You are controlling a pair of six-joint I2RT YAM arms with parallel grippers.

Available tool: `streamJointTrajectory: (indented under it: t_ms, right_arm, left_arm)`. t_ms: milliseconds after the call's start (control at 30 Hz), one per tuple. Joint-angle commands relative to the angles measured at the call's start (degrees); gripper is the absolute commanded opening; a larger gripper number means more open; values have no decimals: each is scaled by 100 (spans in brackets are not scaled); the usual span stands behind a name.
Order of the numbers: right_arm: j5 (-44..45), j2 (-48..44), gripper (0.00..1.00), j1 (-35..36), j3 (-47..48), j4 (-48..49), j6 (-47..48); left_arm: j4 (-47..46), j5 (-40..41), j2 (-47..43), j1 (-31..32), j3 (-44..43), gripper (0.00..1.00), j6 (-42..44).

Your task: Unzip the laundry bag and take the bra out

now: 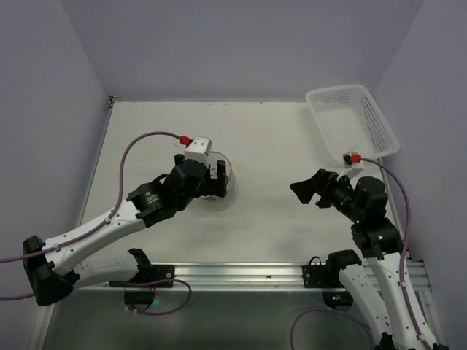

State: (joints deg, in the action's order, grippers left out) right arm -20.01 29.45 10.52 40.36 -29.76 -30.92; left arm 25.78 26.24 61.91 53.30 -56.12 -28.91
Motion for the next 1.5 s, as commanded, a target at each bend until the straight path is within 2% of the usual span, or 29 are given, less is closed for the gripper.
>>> streamJointTrajectory:
  t_ms: [0, 67, 100, 200, 233, 367, 500, 633, 800, 900, 1000, 1033, 1100, 1133, 1300, 1367, 1467]
  right_arm:
    - [94, 201, 99, 90, -125, 803, -169]
    - [146, 367, 99, 169, -160, 962, -134]
    - [225, 447, 99, 308, -169, 1146, -108]
    - [471, 832, 99, 729, -55, 1375, -38]
    - [654, 947, 99, 845, -11, 1411, -29]
    - [1016, 1483, 99, 1538, 104, 1701, -72]
    - [1271, 1949, 99, 1969, 305, 1868, -64]
    - [1307, 2214, 99, 2199, 455, 1948, -2]
    - [1359, 2425, 99, 2471, 596, 2018, 217]
    - [1412, 2626, 99, 2656, 657, 2044, 279]
    - [1500, 2819, 99, 2867, 640, 2158, 297]
    - [1561, 2846, 99, 2920, 631, 2202, 297]
    - [1614, 2917, 99, 3078, 579, 2403, 305]
    - [1632, 2987, 99, 3131, 561, 2474, 297]
    - [1948, 3224, 98, 3491, 482, 2878, 341]
    - [1905, 3443, 94, 3570, 464, 2941, 288]
    - [1746, 3759, 81, 3667, 517, 3151, 8]
  left_arm:
    - [884, -4, -284, -406, 232, 100, -1941]
    - [806, -416, -617, -696, 574, 100, -2520]
    - [701, -618, -749, -1055, 993, 100, -2680]
    - [69, -1182, -1268, -1496, 1733, 100, -3146]
    - [-237, -1304, -1426, -1524, 1858, 100, -3243]
    - [-477, -1516, -1410, -1577, 2201, 100, -3972]
    - [-986, -1719, -1331, -1577, 2587, 100, -4254]
    - [-2056, -1657, -1375, -1577, 3045, 94, -4466]
    - [-2551, -1780, -954, -1577, 3090, 87, -4422]
    - [-2956, -1912, -629, -1577, 3037, 79, -4360]
    - [-3044, -1947, -514, -1586, 2896, 65, -4308]
    - [-3026, -1947, -505, -1586, 2870, 56, -4290]
    - [-2974, -1921, -531, -1577, 2782, 47, -4264]
    - [-2921, -1895, -583, -1586, 2756, 38, -4229]
    - [-2719, -1833, -724, -1586, 2545, 17, -4246]
    - [-2710, -1877, -733, -1586, 2483, 10, -4307]
    - [-2675, -1912, -742, -1586, 2404, 4, -4387]
